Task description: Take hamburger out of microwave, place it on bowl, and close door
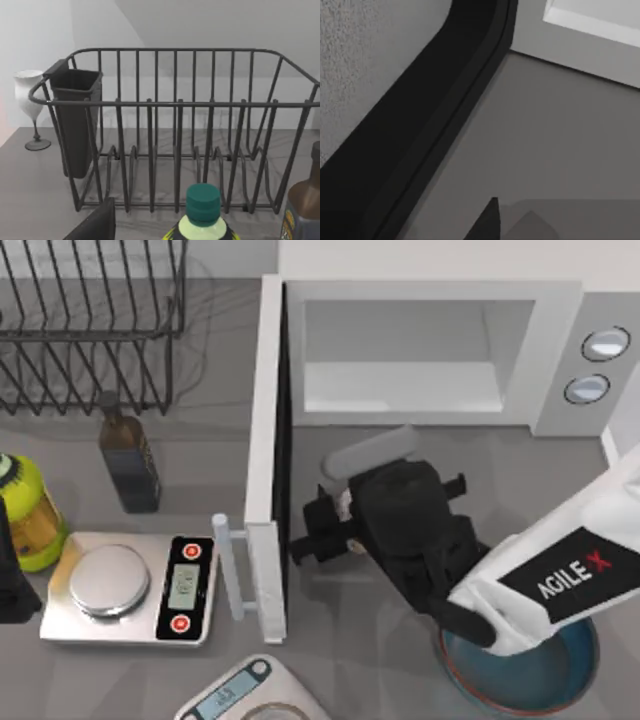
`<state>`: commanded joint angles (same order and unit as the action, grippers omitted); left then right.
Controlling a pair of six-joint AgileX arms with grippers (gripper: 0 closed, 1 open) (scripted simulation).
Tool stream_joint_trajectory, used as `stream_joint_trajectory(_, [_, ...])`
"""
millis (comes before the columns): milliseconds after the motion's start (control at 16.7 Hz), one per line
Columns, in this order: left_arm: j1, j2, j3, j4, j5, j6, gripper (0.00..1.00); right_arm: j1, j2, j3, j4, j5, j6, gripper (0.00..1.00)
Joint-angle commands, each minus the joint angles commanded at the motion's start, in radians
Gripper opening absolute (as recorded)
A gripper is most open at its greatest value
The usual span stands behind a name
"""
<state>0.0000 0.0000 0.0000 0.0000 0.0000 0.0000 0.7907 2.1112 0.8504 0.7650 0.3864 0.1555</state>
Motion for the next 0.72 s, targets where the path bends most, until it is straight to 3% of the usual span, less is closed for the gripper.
stream_joint_trajectory(720, [0.000, 0.000, 0.000, 0.000, 0.000, 0.000, 1.00, -0.001, -0.076, 0.004, -0.069, 0.004, 0.003, 0.00])
